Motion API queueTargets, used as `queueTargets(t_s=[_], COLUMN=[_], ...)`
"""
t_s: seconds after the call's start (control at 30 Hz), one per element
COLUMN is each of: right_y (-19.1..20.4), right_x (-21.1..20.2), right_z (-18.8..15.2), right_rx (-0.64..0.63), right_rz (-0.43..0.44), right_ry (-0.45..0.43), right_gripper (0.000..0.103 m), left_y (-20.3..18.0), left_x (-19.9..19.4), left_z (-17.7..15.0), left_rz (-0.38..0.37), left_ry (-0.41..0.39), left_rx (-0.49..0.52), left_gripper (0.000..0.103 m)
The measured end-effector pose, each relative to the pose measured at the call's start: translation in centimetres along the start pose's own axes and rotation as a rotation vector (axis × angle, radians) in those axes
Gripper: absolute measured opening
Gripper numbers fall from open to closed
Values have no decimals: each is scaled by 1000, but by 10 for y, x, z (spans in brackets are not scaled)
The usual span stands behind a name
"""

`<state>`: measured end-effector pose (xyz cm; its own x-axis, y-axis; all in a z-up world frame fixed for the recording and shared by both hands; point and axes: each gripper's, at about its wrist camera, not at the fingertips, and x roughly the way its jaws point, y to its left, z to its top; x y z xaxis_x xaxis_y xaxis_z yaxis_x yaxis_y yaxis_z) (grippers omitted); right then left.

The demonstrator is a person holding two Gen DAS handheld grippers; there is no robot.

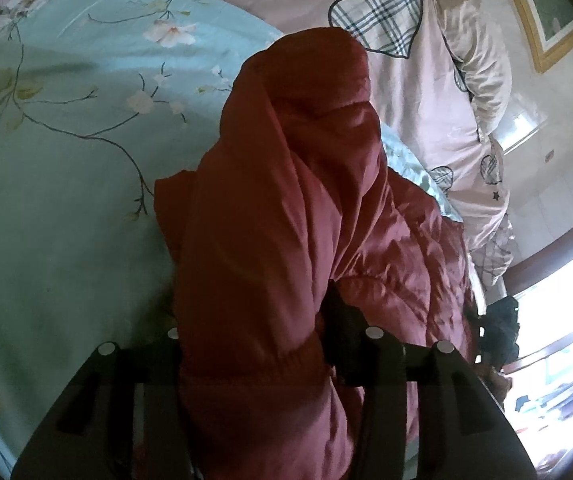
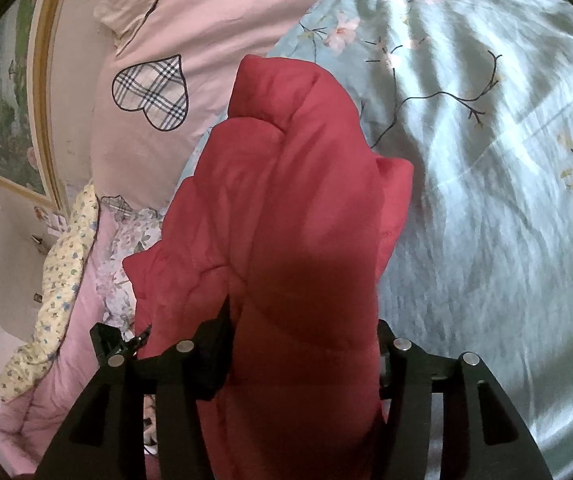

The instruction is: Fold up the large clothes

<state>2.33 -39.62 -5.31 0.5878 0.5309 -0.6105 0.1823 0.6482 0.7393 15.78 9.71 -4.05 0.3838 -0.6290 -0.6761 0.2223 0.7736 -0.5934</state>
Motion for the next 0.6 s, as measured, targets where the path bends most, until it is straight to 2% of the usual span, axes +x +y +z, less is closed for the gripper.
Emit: queueTargets(t_s=[0.17,0.2,0.27,0.37,0.5,0.6], right_y=[-2,-2,0,3,10,17], right_x=[2,2,1,0,-4,-9], right_z=[1,0,0,0,-1,0], right_rx=[5,3,2,-17,-48,-82], right_rz=[-11,-16,-30,-62,-120,-178], right_ry=[3,2,-2,-8,-23,-45], right_gripper=[60,63,72,79,81,88], left_y=[-1,-1,-1,-1,-8,-15], left_x=[3,2,0,-3,-14,-24], left_z=[-1,0,1,4,4,3], left_rz=[38,45,44,60,128,194], left_ry=[-8,-7,-2,-2,-52,-98], left_rx=[5,1,-3,-8,21,52], left_gripper=[55,59,61,66,69,71])
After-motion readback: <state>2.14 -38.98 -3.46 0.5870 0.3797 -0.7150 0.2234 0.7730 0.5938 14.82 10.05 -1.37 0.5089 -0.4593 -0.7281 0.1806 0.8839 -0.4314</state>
